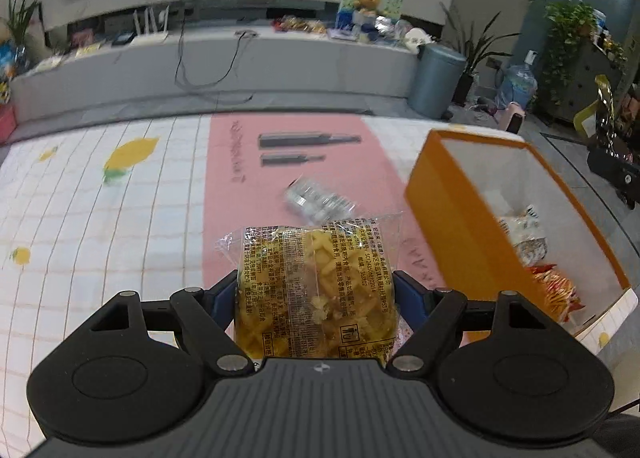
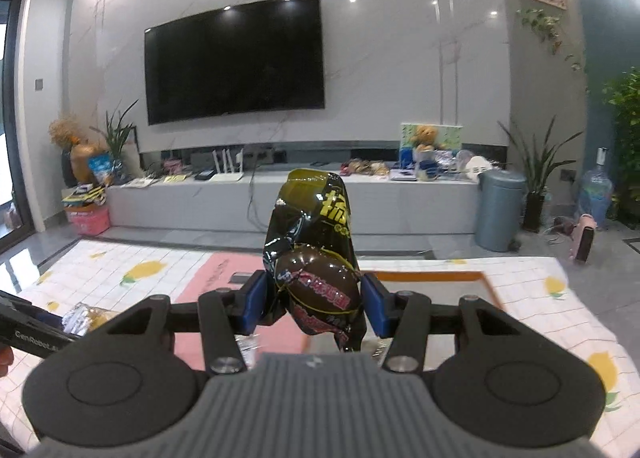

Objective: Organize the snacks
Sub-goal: 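Carry the waffle pack and black bag over the orange box with both tools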

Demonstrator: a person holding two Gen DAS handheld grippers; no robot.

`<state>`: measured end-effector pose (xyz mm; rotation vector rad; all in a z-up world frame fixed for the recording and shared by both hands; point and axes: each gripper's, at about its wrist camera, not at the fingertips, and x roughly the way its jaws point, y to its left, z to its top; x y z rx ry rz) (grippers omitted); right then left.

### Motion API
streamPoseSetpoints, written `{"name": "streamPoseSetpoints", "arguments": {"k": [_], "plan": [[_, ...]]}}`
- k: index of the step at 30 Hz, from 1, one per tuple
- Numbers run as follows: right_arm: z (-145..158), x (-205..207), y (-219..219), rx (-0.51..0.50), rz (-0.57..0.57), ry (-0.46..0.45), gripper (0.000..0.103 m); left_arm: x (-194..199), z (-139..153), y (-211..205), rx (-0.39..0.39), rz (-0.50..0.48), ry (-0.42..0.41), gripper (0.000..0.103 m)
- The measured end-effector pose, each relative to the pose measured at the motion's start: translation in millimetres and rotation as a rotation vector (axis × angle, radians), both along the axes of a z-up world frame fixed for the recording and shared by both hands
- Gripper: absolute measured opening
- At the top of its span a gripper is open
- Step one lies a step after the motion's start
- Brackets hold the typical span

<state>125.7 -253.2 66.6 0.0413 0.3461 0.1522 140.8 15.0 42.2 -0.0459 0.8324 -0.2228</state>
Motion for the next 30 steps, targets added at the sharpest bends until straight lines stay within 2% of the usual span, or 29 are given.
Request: {"name": "streamPoseSetpoints", "arguments": {"k": [8, 14, 19, 22, 27, 30], "plan": [[-11.2, 9.4, -49.1, 0.061, -0.084, 0.042, 0.050, 17.1, 28.4, -59.9, -0.001, -0.036, -0.010, 0.090], [-19.7, 24.6, -72.4, 0.127, -0.097, 0.092, 0.050, 32.6, 32.2, -112.9, -0.007, -0.073, 0.012, 0.090], [-32.2, 58.7, -86.0, 0.194, -0.056, 0.187, 0.050, 44.5, 27.0, -149.3, 0.012, -0.092, 0.019, 0.090], [-47.9, 90.9, -93.7, 0.245, -0.103, 0.296, 0.050, 52.3, 20.5, -163.2, 0.017, -0.097, 0.022, 0.090], [-69.0, 139.5, -95.4, 0.160, -0.111, 0.422, 0.050, 62.9, 6.8, -175.2, 0.026, -0.102, 0.045, 0.090], [-79.1, 156.9, -102.1, 0.171, -0.118, 0.460, 0.050, 67.7, -0.2, -180.0, 0.029, -0.110, 0.047, 0.090]]}}
